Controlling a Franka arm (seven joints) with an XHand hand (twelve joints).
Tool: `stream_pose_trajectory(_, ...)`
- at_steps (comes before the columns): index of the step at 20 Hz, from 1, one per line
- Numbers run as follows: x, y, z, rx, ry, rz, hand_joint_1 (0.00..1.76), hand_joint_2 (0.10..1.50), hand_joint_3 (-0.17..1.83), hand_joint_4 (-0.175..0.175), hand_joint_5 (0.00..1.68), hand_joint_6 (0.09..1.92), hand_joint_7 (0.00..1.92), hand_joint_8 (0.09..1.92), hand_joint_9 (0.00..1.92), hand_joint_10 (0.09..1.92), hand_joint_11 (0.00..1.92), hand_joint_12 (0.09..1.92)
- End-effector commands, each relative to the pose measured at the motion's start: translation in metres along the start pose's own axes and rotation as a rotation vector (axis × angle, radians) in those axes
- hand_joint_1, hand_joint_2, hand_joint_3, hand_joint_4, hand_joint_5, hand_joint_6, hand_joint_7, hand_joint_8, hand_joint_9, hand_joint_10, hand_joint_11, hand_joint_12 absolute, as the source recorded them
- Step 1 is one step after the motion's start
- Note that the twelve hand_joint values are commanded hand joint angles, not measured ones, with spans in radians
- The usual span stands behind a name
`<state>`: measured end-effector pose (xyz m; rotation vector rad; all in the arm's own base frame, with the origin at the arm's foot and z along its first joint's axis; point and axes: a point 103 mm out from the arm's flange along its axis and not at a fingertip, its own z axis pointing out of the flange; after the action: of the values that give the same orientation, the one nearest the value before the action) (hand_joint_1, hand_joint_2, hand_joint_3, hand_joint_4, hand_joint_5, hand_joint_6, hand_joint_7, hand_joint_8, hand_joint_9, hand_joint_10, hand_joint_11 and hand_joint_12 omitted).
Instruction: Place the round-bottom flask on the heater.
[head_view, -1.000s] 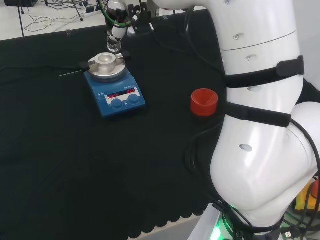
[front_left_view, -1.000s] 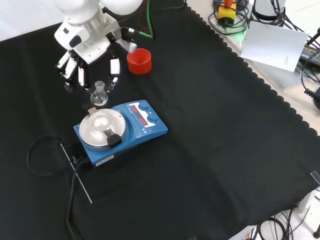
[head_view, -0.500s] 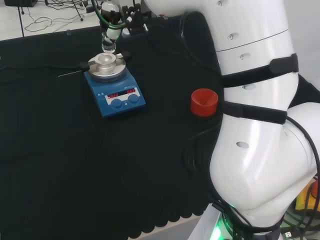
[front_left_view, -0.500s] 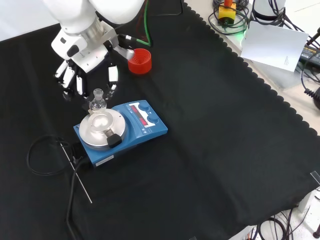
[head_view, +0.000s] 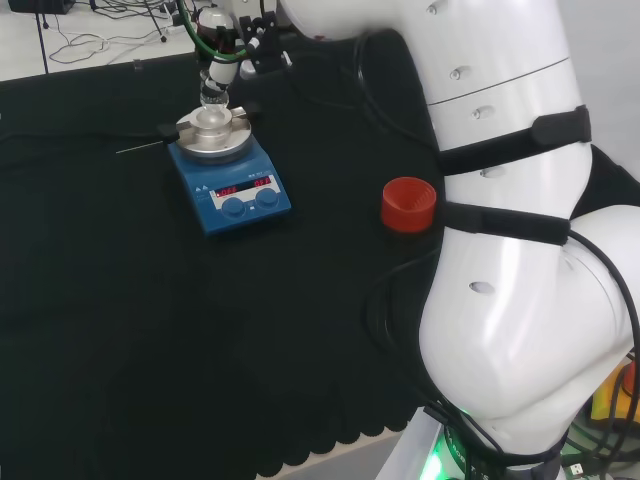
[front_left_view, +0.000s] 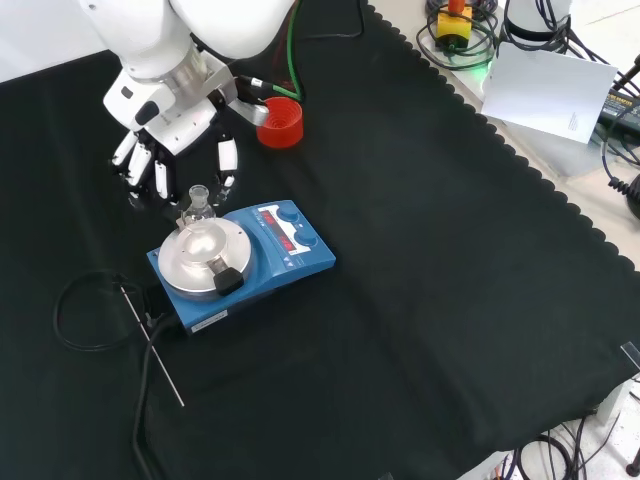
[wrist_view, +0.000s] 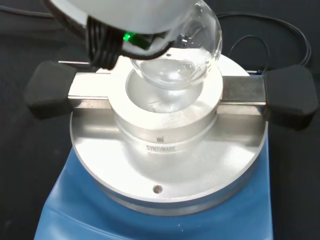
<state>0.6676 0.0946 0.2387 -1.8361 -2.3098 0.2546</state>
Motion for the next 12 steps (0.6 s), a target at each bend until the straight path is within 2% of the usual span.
stream_pose_trajectory(1,0.0025,0.0039,0.0043,0.016,-0.007,-0.003,1.11,0.62,0.82,0.139,1.17,0.93,0.45,0.71,0.62,0.63,0.28,1.37)
stream_pose_trajectory(12,0.0064,0.0098,0.0101,0.035,-0.020,0.002,1.11,0.62,0.82,0.140,1.17,0.93,0.45,0.71,0.62,0.63,0.28,1.37)
